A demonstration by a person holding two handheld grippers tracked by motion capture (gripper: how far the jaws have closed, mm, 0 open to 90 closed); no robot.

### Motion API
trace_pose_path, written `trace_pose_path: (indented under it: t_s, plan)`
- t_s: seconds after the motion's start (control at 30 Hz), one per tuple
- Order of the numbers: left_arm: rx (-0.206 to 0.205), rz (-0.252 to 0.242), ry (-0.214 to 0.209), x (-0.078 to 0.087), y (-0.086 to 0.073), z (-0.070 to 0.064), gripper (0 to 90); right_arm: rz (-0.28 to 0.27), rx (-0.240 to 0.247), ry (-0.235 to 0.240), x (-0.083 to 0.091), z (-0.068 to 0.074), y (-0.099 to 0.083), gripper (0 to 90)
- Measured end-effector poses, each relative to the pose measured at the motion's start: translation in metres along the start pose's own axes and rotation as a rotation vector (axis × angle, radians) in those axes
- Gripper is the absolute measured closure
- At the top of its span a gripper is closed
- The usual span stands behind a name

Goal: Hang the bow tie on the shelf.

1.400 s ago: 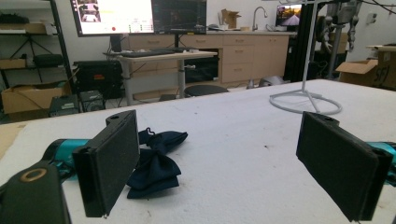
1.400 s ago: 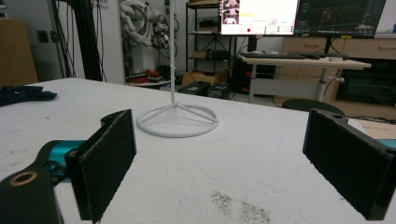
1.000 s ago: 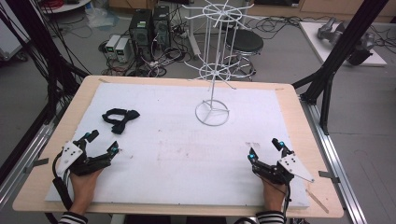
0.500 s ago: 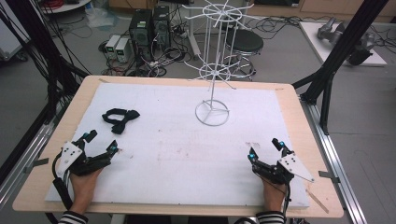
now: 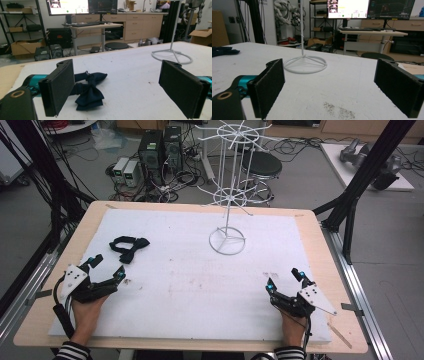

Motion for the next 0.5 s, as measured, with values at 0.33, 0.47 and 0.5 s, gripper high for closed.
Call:
trace_pose_path:
  t_s: [0.33,0.47,0.5]
  plan:
    - [-0.048,0.079,0.01,-0.008,0.02,0.005,13.6,0.0,0.0,0.001,0.0,0.0,0.0,8.8]
    - [-0.056,0.108,0.013,-0.012,0.024,0.008,13.6,-0.002,0.003,-0.002,0.0,0.0,0.0,8.8]
    - [-0.056,0.119,0.015,-0.013,0.025,0.009,13.6,-0.002,0.003,-0.002,0.0,0.0,0.0,8.8]
Point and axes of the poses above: each handheld gripper's, and its own axes: x roughly backward along the jaws, y roughly out of its top, z roughly to its left, the point moved 3 cm from there along -x, roughly forward along the jaws, and after that the axes turned 11 degrees about z, right-handed, at the moved point
